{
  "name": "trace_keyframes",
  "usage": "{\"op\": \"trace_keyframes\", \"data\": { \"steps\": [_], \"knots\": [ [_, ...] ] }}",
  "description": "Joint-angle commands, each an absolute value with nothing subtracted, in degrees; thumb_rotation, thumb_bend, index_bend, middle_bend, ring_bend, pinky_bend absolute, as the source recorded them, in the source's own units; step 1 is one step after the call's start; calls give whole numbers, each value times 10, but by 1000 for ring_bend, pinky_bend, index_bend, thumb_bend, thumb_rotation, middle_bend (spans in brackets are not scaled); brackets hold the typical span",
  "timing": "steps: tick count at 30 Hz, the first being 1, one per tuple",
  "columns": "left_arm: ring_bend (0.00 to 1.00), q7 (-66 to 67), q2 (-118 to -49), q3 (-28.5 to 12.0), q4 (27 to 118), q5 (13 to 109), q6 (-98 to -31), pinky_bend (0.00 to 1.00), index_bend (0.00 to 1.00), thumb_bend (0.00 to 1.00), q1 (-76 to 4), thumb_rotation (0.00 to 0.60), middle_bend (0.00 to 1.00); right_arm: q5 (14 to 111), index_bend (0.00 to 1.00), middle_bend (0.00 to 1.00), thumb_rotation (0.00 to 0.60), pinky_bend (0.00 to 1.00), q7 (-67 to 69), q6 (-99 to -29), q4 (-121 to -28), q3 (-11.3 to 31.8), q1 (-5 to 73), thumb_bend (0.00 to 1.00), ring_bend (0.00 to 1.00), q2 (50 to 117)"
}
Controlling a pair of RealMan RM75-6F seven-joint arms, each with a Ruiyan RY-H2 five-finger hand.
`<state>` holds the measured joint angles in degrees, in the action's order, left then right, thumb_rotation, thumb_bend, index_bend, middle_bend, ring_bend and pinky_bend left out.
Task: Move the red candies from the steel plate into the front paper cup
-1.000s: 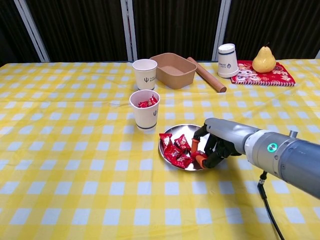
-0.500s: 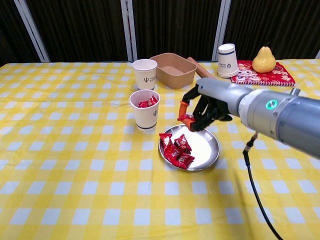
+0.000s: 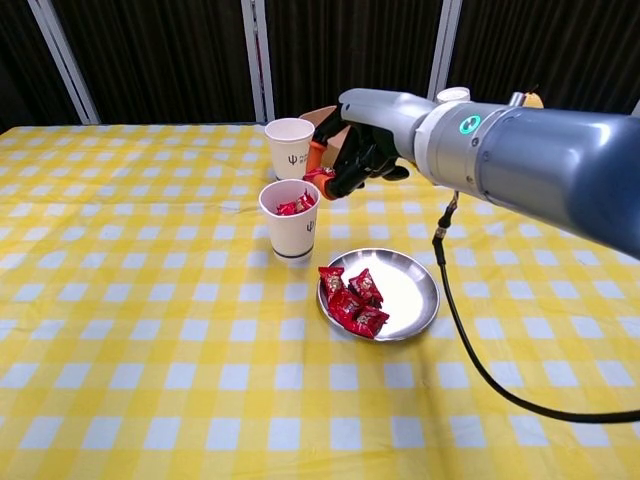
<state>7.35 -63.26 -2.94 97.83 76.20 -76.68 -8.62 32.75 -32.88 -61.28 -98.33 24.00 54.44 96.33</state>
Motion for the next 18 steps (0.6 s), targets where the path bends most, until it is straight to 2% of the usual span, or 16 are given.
{"op": "trace_keyframes", "data": {
  "steps": [1, 13, 18],
  "knots": [
    [0, 75, -633, -30, 978, 761, -766, 0, 39, 2, -87, 600, 0, 305, 501, 823, 600, 911, -326, -590, -938, 251, 572, 560, 966, 985],
    [0, 70, -629, -30, 980, 754, -756, 0, 39, 2, -90, 600, 0, 285, 501, 823, 600, 911, -301, -548, -831, 245, 609, 559, 966, 1032],
    [0, 69, -628, -31, 980, 750, -753, 0, 39, 2, -91, 600, 0, 288, 414, 823, 600, 911, -294, -542, -809, 241, 615, 543, 966, 1043]
  ]
}}
